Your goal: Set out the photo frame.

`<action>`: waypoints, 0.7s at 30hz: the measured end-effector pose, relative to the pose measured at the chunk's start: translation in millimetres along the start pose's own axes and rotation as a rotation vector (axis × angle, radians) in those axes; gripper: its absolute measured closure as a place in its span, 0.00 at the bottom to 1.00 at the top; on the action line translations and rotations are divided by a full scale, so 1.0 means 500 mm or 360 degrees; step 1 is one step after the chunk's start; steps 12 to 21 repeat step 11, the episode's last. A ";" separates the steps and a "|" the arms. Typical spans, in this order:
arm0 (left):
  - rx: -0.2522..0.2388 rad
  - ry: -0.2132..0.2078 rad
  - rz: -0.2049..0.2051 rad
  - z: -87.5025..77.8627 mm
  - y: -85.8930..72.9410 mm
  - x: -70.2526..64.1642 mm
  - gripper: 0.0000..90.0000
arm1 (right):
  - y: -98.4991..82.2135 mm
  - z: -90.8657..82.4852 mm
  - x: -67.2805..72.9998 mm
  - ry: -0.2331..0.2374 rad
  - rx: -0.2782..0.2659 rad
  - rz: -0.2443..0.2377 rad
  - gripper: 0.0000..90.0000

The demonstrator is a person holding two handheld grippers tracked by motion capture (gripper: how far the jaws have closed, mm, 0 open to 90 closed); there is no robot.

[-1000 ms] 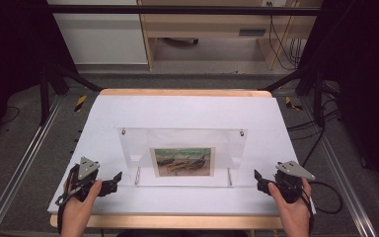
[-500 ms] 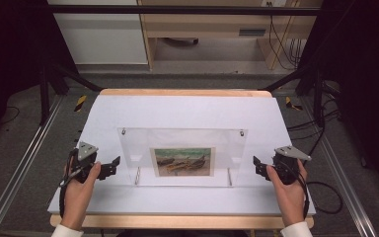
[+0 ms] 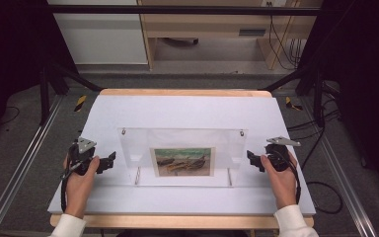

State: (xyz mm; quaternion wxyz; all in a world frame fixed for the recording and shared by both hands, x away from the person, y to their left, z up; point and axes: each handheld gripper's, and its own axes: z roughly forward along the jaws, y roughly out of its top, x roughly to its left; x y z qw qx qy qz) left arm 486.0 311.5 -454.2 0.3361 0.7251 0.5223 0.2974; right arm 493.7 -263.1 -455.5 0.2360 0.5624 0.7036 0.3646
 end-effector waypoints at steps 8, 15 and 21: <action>0.0012 -0.0028 -0.0013 -0.020 -0.023 0.008 0.09 | -0.035 -0.007 -0.016 -0.0047 0.0034 -0.0037 0.15; 0.0008 -0.0037 0.0012 -0.024 -0.030 0.006 0.09 | -0.045 -0.017 -0.012 -0.0070 0.0027 -0.0082 0.15; 0.0008 -0.0037 0.0012 -0.024 -0.030 0.006 0.09 | -0.045 -0.017 -0.012 -0.0070 0.0027 -0.0082 0.15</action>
